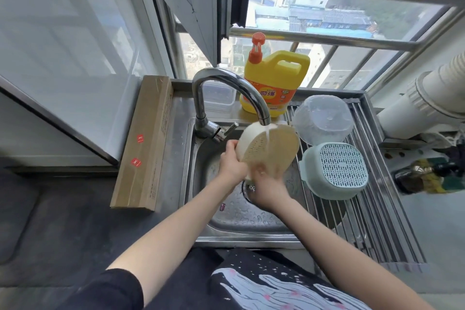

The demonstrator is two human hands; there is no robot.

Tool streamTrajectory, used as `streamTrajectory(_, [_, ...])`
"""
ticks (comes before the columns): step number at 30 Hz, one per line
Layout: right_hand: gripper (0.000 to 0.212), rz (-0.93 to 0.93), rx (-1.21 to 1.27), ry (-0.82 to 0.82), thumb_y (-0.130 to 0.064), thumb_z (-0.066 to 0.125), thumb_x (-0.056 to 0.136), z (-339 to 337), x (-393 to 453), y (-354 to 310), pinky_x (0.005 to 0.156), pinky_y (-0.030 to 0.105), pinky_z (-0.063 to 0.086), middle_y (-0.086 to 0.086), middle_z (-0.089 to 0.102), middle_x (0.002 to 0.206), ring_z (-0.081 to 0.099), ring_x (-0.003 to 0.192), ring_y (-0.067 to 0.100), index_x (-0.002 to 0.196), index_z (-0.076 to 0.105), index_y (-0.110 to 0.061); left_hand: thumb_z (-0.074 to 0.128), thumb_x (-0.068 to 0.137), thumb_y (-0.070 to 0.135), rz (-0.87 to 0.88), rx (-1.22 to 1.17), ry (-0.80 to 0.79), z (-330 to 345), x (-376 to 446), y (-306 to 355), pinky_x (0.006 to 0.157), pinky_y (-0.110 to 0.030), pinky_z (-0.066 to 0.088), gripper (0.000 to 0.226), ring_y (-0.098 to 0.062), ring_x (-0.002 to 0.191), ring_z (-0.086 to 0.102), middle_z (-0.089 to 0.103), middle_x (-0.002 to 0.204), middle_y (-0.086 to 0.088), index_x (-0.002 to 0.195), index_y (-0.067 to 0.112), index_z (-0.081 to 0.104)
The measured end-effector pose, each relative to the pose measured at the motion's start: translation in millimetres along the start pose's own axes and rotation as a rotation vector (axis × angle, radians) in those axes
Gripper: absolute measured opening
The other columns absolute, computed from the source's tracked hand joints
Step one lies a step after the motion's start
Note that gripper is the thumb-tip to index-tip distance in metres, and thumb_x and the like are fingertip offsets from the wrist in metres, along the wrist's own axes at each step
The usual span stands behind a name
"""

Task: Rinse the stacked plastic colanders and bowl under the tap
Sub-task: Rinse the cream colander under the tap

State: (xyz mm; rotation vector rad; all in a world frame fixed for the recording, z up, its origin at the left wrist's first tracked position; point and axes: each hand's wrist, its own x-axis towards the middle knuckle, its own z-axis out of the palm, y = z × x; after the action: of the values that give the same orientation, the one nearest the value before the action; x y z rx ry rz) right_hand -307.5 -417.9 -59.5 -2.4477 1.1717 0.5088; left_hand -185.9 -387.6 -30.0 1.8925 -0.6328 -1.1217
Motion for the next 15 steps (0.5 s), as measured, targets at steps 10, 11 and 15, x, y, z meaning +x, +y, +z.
streamTrajectory(10, [0.06, -0.088, 0.342, 0.753, -0.015, 0.061, 0.078, -39, -17, 46, 0.109, 0.043, 0.029, 0.004, 0.045, 0.142, 0.039, 0.132, 0.023, 0.135, 0.042, -0.019, 0.05, 0.097, 0.01, -0.532, -0.394, -0.187, 1, 13, -25, 0.079, -0.044, 0.054, 0.02, -0.028, 0.094, 0.065, 0.065, 0.097, -0.01, 0.115, 0.003, 0.053])
streamTrajectory(11, [0.067, -0.098, 0.561, 0.668, -0.013, 0.063, 0.079, -48, -15, 43, 0.109, 0.044, 0.031, 0.004, 0.04, 0.145, 0.037, 0.134, 0.022, 0.139, 0.035, -0.022, 0.049, 0.097, 0.01, -0.585, -0.447, -0.224, 2, 13, -24, 0.085, -0.046, 0.05, 0.012, -0.029, 0.1, 0.063, 0.064, 0.096, -0.01, 0.106, 0.004, 0.054])
streamTrajectory(15, [0.064, 0.01, 1.224, 0.325, -0.021, 0.065, 0.082, -74, -11, 34, 0.102, 0.044, 0.044, 0.001, 0.047, 0.135, 0.048, 0.124, 0.021, 0.138, 0.036, -0.031, 0.06, 0.091, 0.011, -0.678, -0.554, -0.304, 10, 17, -23, 0.067, -0.037, 0.06, 0.008, -0.022, 0.072, 0.07, 0.067, 0.09, -0.011, 0.094, 0.004, 0.056])
